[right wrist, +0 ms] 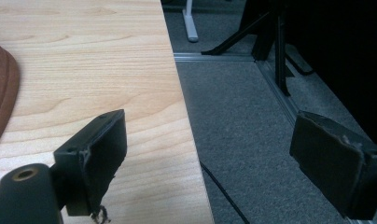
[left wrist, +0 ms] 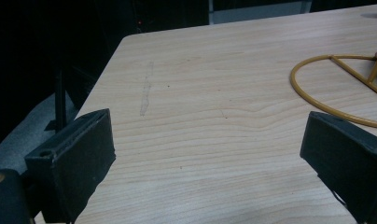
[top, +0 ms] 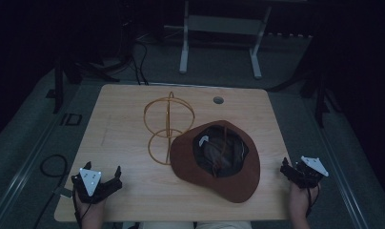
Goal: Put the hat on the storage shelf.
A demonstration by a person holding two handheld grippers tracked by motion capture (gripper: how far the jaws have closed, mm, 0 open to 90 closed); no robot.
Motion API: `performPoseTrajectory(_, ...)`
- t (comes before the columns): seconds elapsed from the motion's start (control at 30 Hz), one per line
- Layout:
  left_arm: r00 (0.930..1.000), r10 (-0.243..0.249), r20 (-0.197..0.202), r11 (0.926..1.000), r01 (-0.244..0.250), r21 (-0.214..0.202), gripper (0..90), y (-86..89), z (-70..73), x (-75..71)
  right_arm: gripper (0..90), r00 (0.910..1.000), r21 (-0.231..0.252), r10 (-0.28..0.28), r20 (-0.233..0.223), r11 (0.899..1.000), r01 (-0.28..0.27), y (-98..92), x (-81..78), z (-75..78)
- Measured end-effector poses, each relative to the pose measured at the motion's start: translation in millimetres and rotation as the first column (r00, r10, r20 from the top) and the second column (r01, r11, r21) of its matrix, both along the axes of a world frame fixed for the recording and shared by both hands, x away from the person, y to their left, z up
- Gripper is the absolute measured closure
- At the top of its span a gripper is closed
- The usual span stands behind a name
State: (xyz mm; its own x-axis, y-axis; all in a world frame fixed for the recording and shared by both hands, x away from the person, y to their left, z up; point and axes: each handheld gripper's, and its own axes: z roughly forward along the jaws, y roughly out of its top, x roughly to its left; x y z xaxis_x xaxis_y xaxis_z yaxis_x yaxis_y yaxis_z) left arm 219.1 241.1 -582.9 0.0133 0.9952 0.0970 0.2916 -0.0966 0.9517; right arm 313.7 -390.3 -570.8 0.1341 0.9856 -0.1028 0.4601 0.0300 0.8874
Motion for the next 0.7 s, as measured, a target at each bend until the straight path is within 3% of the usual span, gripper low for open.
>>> performPoseTrajectory(0.2,0.9999,-0.015,0.007,0.9997,0.015,-0.017,3.4,-2.2,-0.8,0.1,10.7,0.9996,0.002,-0.01,-0.028,1.0,0.01,1.0,2.2,-0.2)
performPoseTrajectory(0.37,0.999,-0.041,0.02,0.9981,0.042,-0.046,3.4,-4.9,0.4,-0.7,10.7,0.9977,0.011,0.018,-0.066,1.0,-0.017,3.1,2.8,1.5)
performPoseTrajectory(0.4,0.9986,-0.049,0.02,0.9973,0.05,-0.053,3.4,-5.4,0.9,-1.0,10.7,0.9967,0.011,0.027,-0.076,1.0,-0.027,3.9,3.2,2.6)
performPoseTrajectory(0.5,0.9986,-0.053,-0.006,0.9983,0.053,-0.022,3.4,-8.5,1.1,-1.1,10.7,0.992,0.04,0.078,-0.1,0.996,-0.074,7.6,4.4,8.7)
performPoseTrajectory(0.7,0.9959,-0.086,-0.027,0.996,0.086,-0.024,3.5,-15.9,1.2,-1.2,10.8,0.9809,0.081,0.18,-0.073,0.981,-0.174,20.7,4.1,30.7)
